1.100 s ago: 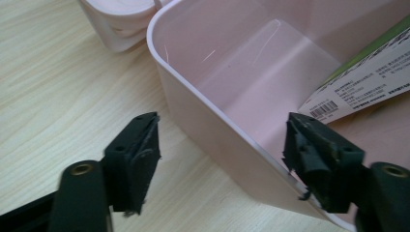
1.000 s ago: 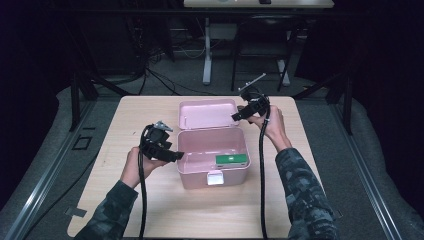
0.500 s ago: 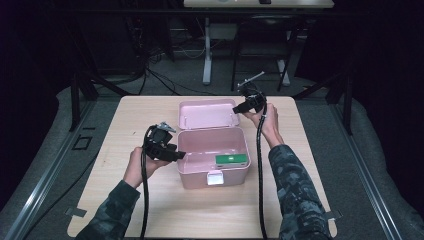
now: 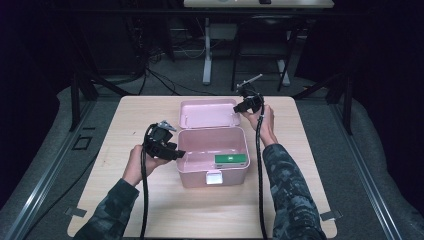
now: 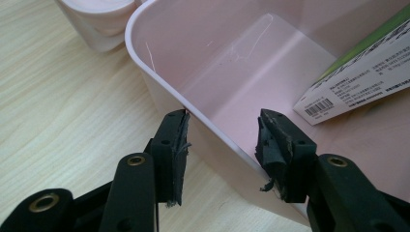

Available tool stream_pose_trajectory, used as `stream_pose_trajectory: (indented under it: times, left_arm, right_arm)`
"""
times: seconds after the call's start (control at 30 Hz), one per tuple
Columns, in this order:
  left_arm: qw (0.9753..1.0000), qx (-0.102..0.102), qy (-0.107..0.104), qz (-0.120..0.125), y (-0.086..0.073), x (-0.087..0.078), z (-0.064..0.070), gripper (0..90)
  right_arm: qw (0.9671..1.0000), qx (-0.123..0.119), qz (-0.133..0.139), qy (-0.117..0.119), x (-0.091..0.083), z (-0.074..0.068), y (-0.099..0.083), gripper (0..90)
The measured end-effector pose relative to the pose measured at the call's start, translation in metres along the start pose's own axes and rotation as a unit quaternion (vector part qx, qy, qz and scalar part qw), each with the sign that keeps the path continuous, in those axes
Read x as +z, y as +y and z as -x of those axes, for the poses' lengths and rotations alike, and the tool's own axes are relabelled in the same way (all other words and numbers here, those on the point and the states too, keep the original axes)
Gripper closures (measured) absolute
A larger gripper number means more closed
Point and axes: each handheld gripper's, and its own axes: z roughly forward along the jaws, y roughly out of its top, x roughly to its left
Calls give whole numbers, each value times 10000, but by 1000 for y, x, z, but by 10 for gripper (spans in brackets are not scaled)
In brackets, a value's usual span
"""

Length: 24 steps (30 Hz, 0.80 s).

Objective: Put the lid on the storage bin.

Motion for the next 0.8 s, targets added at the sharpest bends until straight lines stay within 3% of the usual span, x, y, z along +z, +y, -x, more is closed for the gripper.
stream_pose_trajectory:
  times: [0.5,0.8]
  left_arm:
    - [10000,8,-7,27,0,0,-1,554]
    - [10000,2,-2,38,0,0,-1,557]
  right_arm:
    - [9993,323,28,-186,12,4,3,739]
    - [9990,344,-51,-298,18,3,3,753]
